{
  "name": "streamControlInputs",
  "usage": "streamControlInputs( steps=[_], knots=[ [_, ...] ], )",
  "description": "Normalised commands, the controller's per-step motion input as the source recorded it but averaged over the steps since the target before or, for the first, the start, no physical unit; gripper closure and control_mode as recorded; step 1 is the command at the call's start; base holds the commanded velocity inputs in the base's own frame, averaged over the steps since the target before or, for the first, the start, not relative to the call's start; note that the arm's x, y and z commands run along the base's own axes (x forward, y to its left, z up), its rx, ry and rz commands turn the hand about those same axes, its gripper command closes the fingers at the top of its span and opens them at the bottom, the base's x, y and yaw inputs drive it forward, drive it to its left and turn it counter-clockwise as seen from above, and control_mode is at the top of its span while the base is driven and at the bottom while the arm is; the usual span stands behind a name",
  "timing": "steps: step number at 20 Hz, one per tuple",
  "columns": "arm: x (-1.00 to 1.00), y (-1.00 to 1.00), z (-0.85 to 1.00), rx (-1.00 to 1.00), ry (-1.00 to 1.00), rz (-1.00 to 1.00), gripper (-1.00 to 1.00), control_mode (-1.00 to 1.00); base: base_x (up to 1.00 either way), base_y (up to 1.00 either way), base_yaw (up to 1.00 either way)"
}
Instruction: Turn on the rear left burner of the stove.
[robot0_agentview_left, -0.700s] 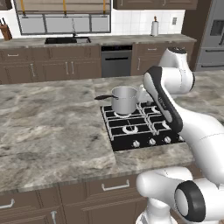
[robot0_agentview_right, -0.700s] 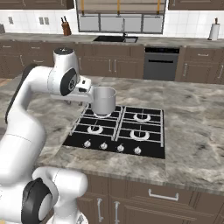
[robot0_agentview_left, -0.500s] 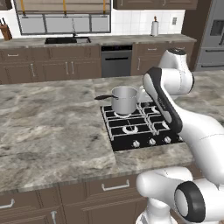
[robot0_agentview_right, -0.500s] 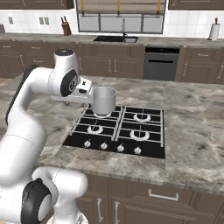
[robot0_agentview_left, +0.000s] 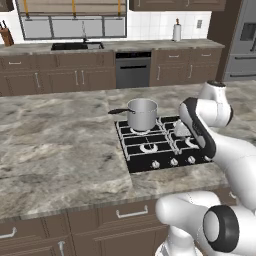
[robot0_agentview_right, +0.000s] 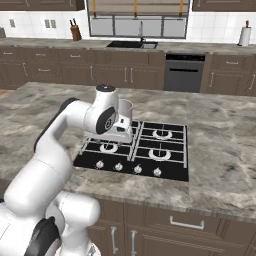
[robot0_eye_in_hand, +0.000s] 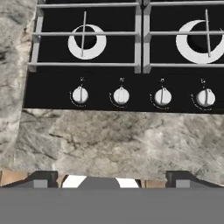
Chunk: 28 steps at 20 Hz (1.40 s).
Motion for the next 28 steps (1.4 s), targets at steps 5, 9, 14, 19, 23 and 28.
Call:
streamControlInputs(
  steps=[5, 9, 14, 19, 23, 28],
  knots=[
    [0.17, 0.03, -0.25, 0.0, 0.2, 0.0, -1.0, -1.0, 0.0, 0.0, 0.0],
    [0.1, 0.0, -0.19, 0.0, 0.06, 0.0, -1.0, -1.0, 0.0, 0.0, 0.0],
    [0.16, 0.0, -0.47, 0.0, 0.0, 0.0, -1.0, -1.0, 0.0, 0.0, 0.0],
    [0.32, 0.0, -0.49, 0.0, 0.0, 0.0, -1.0, -1.0, 0.0, 0.0, 0.0],
    [0.36, 0.0, -0.49, 0.0, 0.0, 0.0, -1.0, -1.0, 0.0, 0.0, 0.0],
    [0.28, 0.0, -0.32, 0.0, 0.03, 0.0, -1.0, -1.0, 0.0, 0.0, 0.0]
  ],
)
